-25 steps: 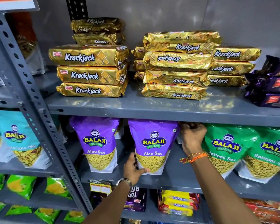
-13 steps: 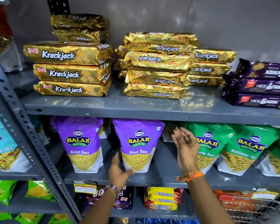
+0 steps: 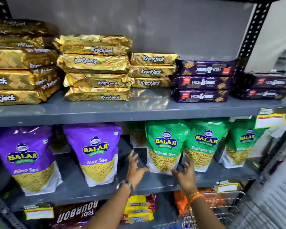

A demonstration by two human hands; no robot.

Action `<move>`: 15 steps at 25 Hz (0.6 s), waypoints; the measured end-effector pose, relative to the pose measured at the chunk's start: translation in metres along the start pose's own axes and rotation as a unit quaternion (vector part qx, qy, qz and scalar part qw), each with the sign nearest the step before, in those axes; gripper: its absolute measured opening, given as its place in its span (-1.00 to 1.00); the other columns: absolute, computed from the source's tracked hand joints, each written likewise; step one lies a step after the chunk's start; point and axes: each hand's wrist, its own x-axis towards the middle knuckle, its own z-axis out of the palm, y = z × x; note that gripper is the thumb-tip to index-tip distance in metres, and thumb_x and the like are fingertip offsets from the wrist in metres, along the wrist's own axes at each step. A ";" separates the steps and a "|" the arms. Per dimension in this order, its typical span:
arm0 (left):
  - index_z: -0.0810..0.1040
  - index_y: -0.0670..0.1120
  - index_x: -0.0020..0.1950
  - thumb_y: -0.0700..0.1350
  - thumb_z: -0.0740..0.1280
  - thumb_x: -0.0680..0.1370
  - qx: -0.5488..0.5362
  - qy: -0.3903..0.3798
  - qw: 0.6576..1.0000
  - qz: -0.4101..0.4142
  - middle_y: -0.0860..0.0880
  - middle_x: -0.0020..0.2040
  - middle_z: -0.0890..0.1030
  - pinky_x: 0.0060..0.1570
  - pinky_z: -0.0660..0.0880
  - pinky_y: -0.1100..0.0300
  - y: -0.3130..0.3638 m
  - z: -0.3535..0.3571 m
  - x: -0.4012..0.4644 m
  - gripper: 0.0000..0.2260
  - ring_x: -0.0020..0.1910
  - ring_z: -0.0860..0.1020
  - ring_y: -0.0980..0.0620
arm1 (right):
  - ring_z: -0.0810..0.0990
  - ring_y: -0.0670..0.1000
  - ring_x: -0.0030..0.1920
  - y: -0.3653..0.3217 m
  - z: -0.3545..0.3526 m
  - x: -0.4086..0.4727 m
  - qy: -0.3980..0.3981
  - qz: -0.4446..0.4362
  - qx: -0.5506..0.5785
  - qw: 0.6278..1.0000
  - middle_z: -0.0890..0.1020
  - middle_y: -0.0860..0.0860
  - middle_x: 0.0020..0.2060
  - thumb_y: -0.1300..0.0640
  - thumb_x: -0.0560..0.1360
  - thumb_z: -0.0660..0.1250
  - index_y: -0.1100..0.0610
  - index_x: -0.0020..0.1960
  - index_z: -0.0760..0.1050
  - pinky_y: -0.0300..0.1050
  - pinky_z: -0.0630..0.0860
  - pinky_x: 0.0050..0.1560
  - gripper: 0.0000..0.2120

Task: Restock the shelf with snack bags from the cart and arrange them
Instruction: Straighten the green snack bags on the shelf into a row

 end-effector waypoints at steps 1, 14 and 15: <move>0.06 -0.07 0.58 -0.48 0.45 0.35 0.010 -0.024 1.000 0.005 -0.15 0.55 0.23 0.45 0.31 -0.09 0.000 0.007 0.015 -0.07 0.52 0.26 -0.13 | 0.39 0.13 0.45 0.000 -0.003 0.009 -0.022 -0.017 -0.020 0.999 0.32 0.08 0.51 0.45 0.36 0.49 0.11 0.53 0.14 0.16 0.41 0.41 -0.11; 0.37 0.05 0.34 -0.26 0.55 0.37 0.036 0.027 0.996 0.073 -0.01 0.30 0.59 0.26 0.56 -0.02 -0.034 0.007 0.014 -0.37 0.30 0.57 -0.04 | 0.54 -0.20 0.30 0.007 0.013 0.039 -0.235 -0.038 -0.087 0.967 0.57 -0.22 0.25 0.42 0.51 0.33 -0.11 0.31 0.38 -0.24 0.50 0.29 -0.45; 0.37 0.04 0.34 -0.27 0.55 0.38 0.037 0.037 0.996 0.074 0.00 0.30 0.58 0.26 0.57 0.02 -0.035 0.003 0.013 -0.37 0.31 0.56 -0.04 | 0.55 -0.24 0.28 0.005 0.017 0.037 -0.241 -0.030 -0.083 0.966 0.58 -0.21 0.24 0.44 0.52 0.32 -0.10 0.30 0.38 -0.30 0.52 0.22 -0.46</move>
